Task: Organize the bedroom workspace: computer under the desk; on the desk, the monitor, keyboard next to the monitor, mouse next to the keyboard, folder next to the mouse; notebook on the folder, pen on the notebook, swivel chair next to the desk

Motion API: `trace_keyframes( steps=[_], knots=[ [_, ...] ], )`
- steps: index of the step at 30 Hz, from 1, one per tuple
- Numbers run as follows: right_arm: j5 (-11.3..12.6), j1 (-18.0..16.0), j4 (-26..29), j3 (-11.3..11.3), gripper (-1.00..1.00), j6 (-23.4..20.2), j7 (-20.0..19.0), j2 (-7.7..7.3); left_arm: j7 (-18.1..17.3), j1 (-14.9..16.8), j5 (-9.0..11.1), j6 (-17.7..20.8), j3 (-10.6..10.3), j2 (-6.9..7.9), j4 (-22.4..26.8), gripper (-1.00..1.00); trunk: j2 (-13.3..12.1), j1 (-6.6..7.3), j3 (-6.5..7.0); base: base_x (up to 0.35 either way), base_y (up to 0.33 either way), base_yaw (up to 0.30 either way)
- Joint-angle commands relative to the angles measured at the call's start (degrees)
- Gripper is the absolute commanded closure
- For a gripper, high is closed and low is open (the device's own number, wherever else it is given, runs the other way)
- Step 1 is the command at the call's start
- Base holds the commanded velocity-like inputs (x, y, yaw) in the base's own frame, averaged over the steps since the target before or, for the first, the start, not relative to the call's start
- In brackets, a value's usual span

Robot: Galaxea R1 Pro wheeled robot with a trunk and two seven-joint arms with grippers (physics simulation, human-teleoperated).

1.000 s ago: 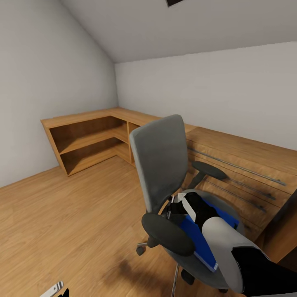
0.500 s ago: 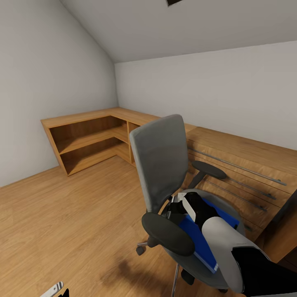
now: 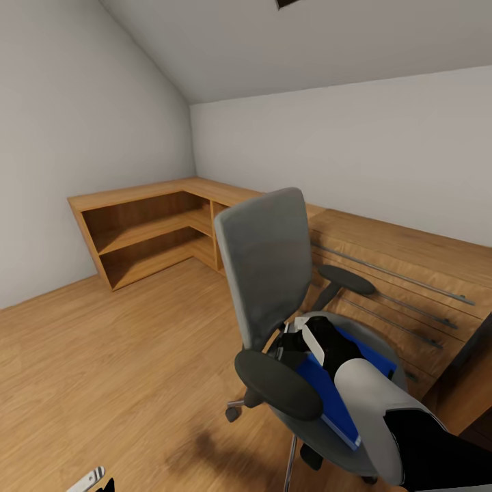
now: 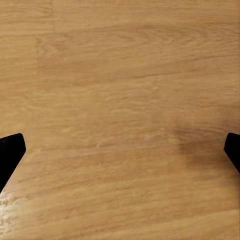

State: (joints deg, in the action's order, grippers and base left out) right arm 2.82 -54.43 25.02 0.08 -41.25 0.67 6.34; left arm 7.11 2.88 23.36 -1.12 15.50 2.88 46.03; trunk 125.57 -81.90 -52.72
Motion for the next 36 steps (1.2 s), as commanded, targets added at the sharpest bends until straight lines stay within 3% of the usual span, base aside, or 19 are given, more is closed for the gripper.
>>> trace_keyframes(
  steps=[1, 36],
  knots=[
    [0.69, 0.03, -1.73, 0.02, -1.00, -0.24, 0.12, -0.02, 0.19, 0.02, 0.60, -0.11, -0.12, 0.02, 0.03, -1.00, 0.43, -0.33, -0.25, 0.000, 0.000, 0.000],
    [-0.44, 0.03, -1.74, 0.75, -1.00, -0.47, 0.54, 0.04, 0.19, 0.01, 0.61, -0.11, -0.12, 0.02, 0.05, -1.00, 1.23, -0.77, -0.61, 0.000, 0.000, 0.000]
  ],
)
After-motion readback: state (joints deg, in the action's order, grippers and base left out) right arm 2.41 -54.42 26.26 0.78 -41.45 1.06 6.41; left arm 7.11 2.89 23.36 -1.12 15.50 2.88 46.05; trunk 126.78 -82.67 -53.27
